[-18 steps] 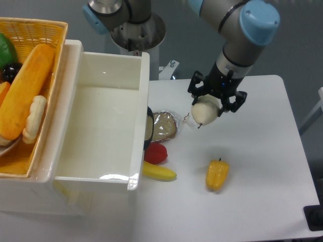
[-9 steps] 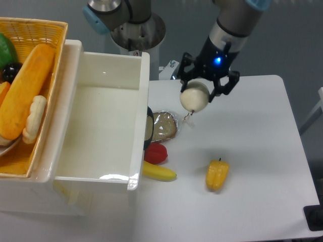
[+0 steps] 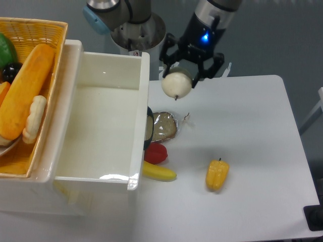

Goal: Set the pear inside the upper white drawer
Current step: 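Carry the held white pear up and over the open white drawer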

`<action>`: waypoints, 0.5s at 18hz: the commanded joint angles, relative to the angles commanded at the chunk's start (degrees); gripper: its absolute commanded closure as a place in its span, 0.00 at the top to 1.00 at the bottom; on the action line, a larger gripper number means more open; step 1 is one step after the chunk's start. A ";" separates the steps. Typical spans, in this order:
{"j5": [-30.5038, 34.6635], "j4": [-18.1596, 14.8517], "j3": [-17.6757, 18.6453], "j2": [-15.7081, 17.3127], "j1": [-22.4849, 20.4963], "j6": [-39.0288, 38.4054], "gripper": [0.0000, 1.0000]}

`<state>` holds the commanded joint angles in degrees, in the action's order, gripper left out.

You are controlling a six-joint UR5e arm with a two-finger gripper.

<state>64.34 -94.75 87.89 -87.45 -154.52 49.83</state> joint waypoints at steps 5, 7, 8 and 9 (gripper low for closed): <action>0.09 -0.09 1.84 1.58 2.64 -0.09 0.38; 0.09 -0.17 2.02 1.50 4.30 -0.09 0.38; 0.09 -0.17 2.19 1.50 5.10 -0.17 0.38; 0.09 -0.17 2.20 1.67 5.37 -0.18 0.38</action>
<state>64.42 -94.92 90.09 -85.78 -149.15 49.66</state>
